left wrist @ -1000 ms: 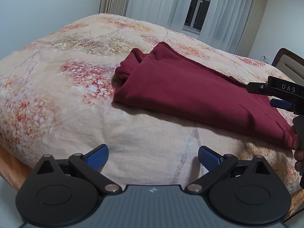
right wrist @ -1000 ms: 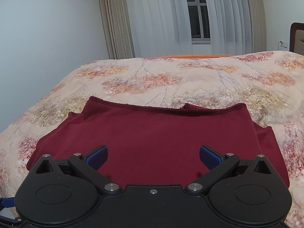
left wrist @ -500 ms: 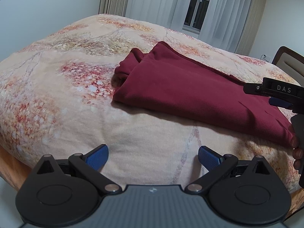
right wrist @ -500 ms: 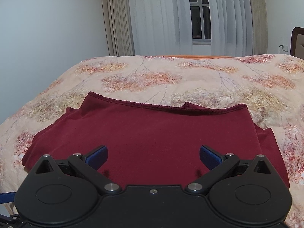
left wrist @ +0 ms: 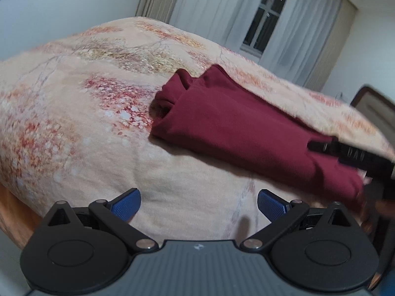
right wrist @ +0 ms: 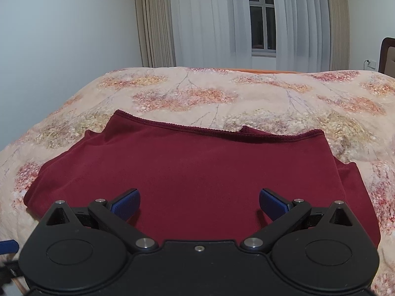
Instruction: Fold small clothes
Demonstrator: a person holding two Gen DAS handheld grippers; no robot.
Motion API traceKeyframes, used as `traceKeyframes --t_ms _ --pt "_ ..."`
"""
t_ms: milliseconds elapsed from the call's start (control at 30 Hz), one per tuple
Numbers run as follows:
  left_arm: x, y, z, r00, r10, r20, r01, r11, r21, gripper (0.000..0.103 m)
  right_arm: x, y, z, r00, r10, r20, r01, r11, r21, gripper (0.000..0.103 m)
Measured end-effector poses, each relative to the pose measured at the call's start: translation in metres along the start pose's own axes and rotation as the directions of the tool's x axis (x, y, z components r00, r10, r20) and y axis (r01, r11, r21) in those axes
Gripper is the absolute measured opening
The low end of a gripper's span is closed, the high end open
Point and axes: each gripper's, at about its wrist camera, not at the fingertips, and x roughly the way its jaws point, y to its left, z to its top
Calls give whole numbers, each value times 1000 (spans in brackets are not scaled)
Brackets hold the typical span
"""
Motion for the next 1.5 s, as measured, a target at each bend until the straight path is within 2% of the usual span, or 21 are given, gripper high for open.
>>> traceKeyframes --t_ms 100,167,700,1033,1167,1267,1400,1500 --pt "-1 12 9 999 -49 22 51 993 -103 103 4 1 -5 1000 -7 -11 7 1000 -13 102" --pt "1 15 13 998 -60 22 62 989 -134 103 6 1 -8 1000 -5 -13 5 1000 -9 102" --pt "16 7 19 998 -55 29 58 990 -125 103 13 6 -24 1000 -22 20 23 999 -35 102" --pt "17 6 20 998 -54 37 59 986 -157 103 14 6 -29 999 -27 34 29 999 -41 103" --pt "23 7 28 993 -102 53 112 967 -229 103 13 8 -36 997 -35 65 39 998 -48 102" --pt "28 9 28 984 -145 102 168 945 -280 102 11 9 -42 994 -41 98 46 998 -49 102" --pt "34 18 18 979 -113 167 164 930 -329 89 8 10 -55 985 -48 163 56 997 -47 103" --pt "37 24 16 976 -112 186 171 924 -343 87 7 10 -61 978 -50 203 61 997 -46 103"
